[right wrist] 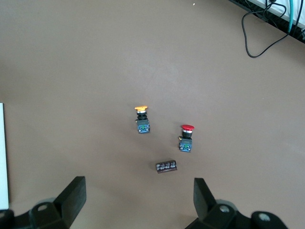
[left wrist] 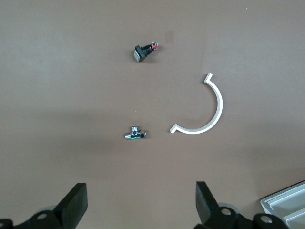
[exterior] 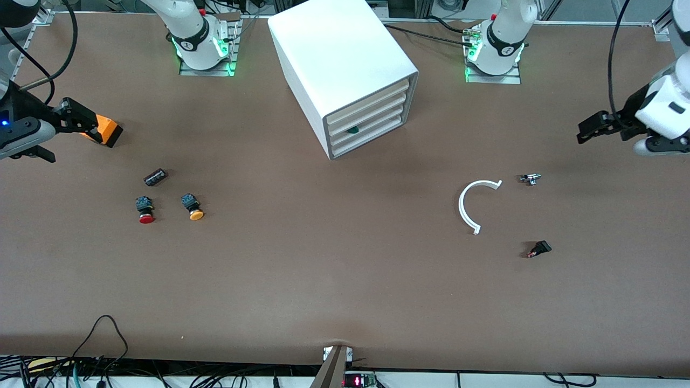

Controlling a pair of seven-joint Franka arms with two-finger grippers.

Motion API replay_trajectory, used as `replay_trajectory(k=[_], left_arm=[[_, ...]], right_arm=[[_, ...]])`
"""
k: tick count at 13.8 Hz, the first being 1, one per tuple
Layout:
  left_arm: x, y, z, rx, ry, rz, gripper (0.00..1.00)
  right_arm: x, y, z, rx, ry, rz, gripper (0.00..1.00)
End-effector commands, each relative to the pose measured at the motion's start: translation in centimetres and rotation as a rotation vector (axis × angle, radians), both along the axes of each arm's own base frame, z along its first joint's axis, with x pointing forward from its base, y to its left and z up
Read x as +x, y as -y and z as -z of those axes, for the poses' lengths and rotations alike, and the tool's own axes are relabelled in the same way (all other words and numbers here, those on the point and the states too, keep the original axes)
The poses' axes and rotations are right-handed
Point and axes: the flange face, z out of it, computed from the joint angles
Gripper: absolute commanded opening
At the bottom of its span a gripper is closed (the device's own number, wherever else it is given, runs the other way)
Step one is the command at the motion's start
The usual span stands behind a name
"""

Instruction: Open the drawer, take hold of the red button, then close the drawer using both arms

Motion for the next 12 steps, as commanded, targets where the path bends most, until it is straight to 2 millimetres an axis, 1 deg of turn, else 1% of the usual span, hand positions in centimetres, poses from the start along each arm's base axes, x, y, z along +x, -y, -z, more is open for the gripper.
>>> replay_trajectory(k=[1, 2, 3, 4, 7, 11, 12], left_arm=[[-0.7, -0.8, -1.9, 0.02, 0.026, 0.038, 1.0], [-0.7, -0.8, -2.3, 0.021, 0.034, 0.038, 1.0], [-0.6, -0.7, -3.7, 0.023, 0.054, 0.039, 1.0], [-0.6, -0.6, -4.7, 0.023, 0.055, 0.041, 1.0], [-0.7, 0.0, -5.4, 0.051, 0.06, 0.06, 1.0], [-0.7, -0.4, -5.5, 0.063, 0.058, 0.061, 1.0], [-0.7, -0.3, -5.8, 0.064, 0.066, 0.064, 1.0]], right_arm=[[0.3, -0.2, -0.5, 0.013, 0.005, 0.008, 1.0], [0.2, -0.1, -0.5, 0.013, 0.006, 0.009, 1.0], [0.3, -0.1, -0.5, 0.015, 0.006, 0.009, 1.0], [0.3, -0.1, -0.5, 0.013, 0.006, 0.009, 1.0], [0.3, -0.1, -0.5, 0.013, 0.006, 0.009, 1.0], [0.3, 0.1, -0.5, 0.015, 0.006, 0.012, 1.0], [0.3, 0.1, -0.5, 0.013, 0.006, 0.012, 1.0]])
